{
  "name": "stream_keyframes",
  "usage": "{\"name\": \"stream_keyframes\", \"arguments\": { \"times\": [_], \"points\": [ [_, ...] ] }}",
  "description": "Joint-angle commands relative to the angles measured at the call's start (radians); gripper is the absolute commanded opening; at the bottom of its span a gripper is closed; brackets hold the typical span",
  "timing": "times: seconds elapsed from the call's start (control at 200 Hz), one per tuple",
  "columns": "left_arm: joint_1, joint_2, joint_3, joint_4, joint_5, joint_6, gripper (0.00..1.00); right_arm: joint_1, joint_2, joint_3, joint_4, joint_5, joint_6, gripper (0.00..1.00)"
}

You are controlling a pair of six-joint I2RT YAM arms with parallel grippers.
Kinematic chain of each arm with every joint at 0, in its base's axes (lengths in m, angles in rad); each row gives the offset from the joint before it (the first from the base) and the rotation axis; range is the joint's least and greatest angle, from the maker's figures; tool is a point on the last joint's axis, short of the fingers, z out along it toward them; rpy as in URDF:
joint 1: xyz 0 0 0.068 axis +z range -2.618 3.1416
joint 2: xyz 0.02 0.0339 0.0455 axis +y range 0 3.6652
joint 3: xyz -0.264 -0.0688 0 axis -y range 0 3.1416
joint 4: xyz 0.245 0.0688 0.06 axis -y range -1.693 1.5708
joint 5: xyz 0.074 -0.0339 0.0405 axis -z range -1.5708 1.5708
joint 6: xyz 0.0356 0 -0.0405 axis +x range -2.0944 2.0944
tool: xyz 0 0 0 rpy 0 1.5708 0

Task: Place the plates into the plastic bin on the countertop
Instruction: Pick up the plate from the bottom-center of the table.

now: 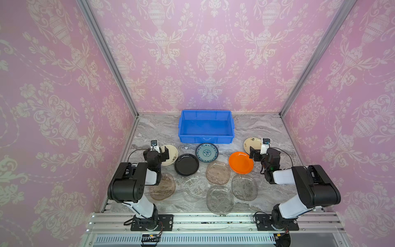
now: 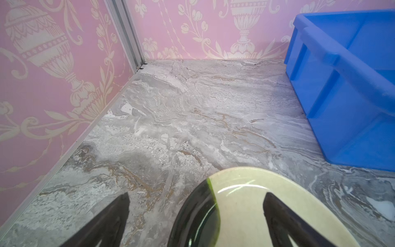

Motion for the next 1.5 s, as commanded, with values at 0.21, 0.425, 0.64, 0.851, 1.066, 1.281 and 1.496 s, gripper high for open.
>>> {"name": "stream_keyframes", "arguments": {
  "times": [0.21, 0.425, 0.64, 0.851, 1.066, 1.281, 1.496],
  "points": [
    [0.008, -0.002, 0.015, -0.019, 0.009, -0.015, 0.99, -0.004, -0.019, 0.003, 0.02, -0.011, 0.016, 1.0],
    [0.007, -0.003, 0.014, -0.019, 0.01, -0.015, 0.99, -0.003, -0.019, 0.002, 0.019, -0.011, 0.016, 1.0],
    [0.007, -0.001, 0.015, -0.02, 0.01, -0.015, 0.99, -0.004, -0.02, 0.003, 0.02, -0.012, 0.017, 1.0],
    [0.006, -0.002, 0.015, -0.019, 0.01, -0.015, 0.99, -0.004, -0.02, 0.003, 0.018, -0.012, 0.016, 1.0],
    [0.007, -0.002, 0.016, -0.021, 0.014, -0.015, 0.99, -0.004, -0.02, 0.003, 0.018, -0.011, 0.017, 1.0],
    [0.016, -0.002, 0.018, -0.025, 0.025, -0.023, 0.99, -0.004, -0.02, 0.006, 0.015, -0.011, 0.016, 1.0],
    [-0.017, -0.029, 0.02, -0.041, -0.076, -0.009, 0.99, 0.007, -0.029, 0.004, 0.013, 0.037, 0.015, 1.0]
  ]
}}
